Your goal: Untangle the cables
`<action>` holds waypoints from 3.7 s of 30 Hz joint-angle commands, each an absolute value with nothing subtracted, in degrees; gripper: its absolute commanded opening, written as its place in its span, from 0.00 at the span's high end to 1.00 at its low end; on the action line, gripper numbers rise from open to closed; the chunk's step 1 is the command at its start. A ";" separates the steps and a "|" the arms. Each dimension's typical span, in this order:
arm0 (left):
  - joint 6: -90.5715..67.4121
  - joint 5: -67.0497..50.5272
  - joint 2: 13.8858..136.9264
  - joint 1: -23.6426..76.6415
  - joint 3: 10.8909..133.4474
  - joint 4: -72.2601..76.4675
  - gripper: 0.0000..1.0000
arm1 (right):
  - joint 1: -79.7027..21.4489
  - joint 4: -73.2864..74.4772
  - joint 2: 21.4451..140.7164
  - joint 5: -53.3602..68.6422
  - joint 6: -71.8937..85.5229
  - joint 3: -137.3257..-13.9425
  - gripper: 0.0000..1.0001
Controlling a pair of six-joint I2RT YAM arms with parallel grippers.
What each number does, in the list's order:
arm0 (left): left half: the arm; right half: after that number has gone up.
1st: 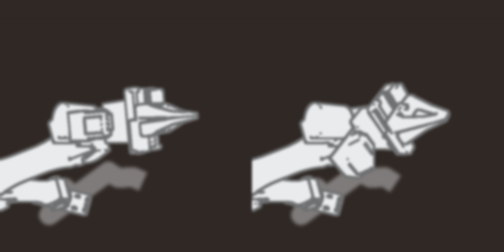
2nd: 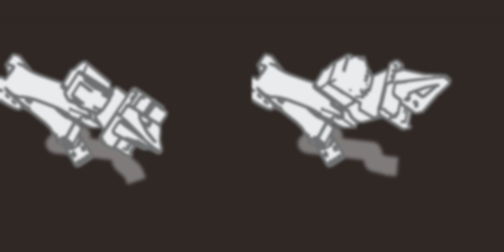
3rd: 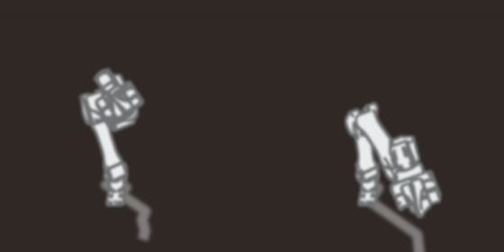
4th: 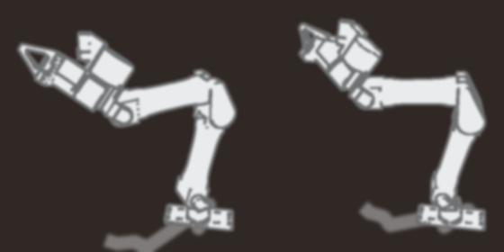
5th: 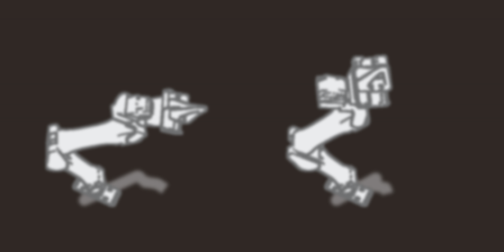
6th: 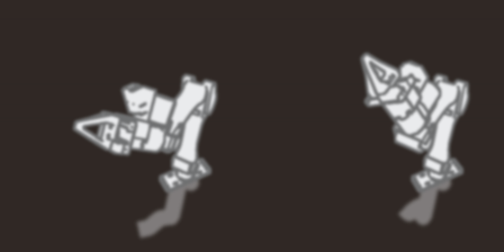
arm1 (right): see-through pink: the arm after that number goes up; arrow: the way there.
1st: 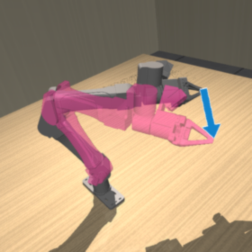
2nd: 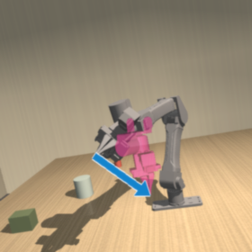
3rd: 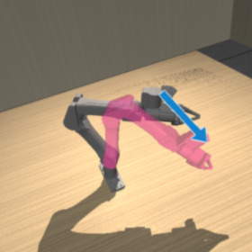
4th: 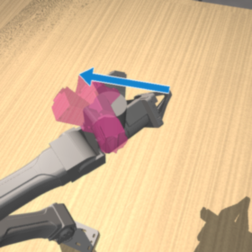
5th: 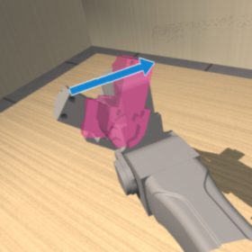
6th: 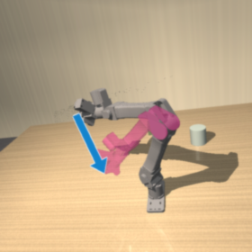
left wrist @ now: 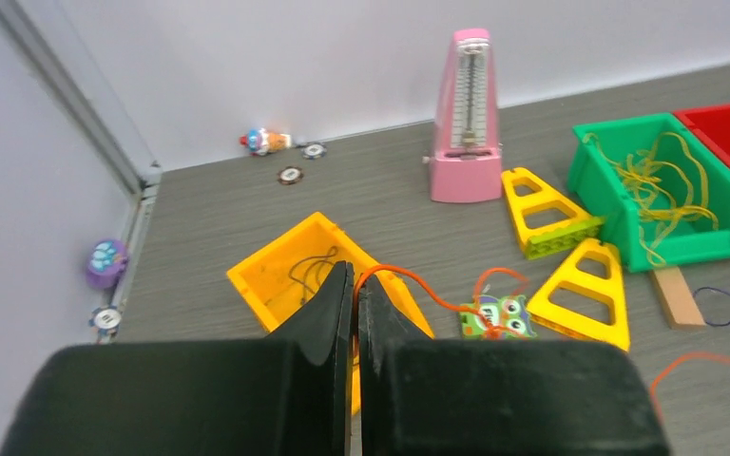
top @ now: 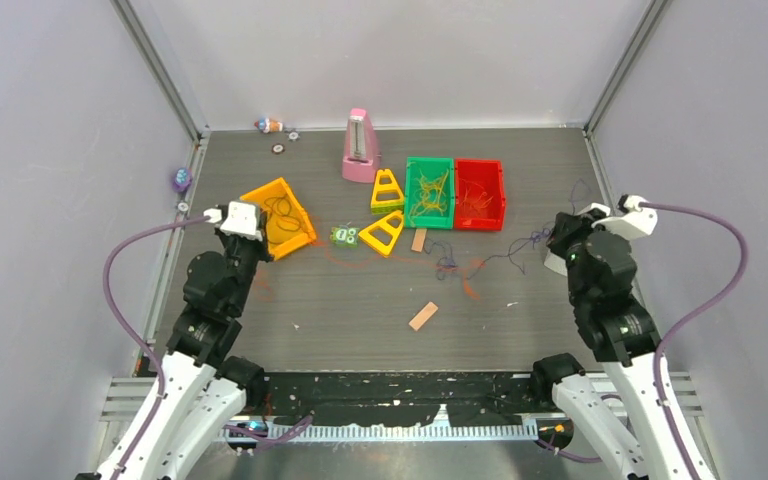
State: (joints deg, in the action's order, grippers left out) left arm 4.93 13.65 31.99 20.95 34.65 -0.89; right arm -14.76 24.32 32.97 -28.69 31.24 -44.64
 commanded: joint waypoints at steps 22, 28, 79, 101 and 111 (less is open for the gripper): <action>-0.28 -13.73 69.21 46.75 35.84 39.40 0.09 | -14.62 28.50 51.49 14.42 23.40 -75.36 0.95; -2.17 -18.56 86.16 50.98 42.66 50.94 0.10 | -14.68 26.37 52.49 14.89 24.98 -75.58 0.95; -13.12 -3.17 57.32 35.02 24.39 27.63 1.00 | -15.17 14.16 64.98 1.63 20.85 -73.47 0.95; -14.07 5.82 29.69 35.05 29.47 -11.35 1.00 | -42.21 -13.66 97.57 18.62 12.97 -92.63 0.95; -15.03 6.72 23.30 34.99 30.08 -19.60 1.00 | -47.62 -26.76 124.35 15.29 17.84 -117.54 0.95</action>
State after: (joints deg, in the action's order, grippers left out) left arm -14.52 5.91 24.64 35.11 27.44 -15.66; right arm -46.68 -18.13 116.77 16.95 15.75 -105.93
